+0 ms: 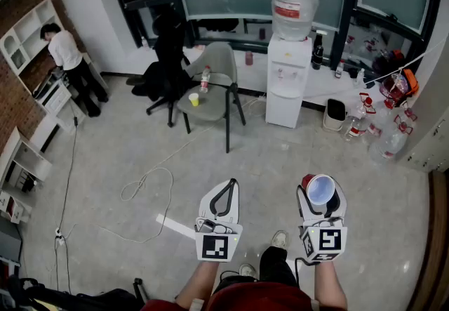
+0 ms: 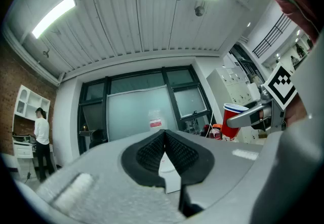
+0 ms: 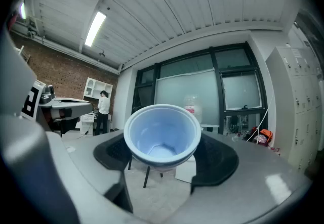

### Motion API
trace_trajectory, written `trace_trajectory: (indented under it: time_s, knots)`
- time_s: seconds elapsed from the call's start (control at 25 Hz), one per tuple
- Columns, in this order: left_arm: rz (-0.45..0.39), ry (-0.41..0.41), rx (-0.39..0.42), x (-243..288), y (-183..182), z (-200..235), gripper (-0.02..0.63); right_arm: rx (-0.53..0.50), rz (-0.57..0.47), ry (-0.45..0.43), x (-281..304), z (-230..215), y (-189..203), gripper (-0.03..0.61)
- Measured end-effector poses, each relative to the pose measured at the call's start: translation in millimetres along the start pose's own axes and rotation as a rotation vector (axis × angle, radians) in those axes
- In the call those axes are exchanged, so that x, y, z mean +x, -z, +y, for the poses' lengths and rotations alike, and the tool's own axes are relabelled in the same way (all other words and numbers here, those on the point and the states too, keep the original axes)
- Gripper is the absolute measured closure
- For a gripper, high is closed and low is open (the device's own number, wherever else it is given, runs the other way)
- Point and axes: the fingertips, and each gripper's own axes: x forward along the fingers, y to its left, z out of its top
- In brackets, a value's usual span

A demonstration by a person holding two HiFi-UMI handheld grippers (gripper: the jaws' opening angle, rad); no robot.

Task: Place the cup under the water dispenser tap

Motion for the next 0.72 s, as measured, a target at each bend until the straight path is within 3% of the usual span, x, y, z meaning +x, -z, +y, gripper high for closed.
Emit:
trace_trajectory:
  time_s: [0.48, 0.72]
  knots:
    - [-0.012, 0.001, -0.029, 42, 6, -3, 0.612, -0.004, 0.011, 0.001, 31, -24, 13, 0.232]
    - [0.012, 0.027, -0.035, 89, 20, -14, 0.612, -0.092, 0.03, -0.008, 59, -43, 20, 0.227]
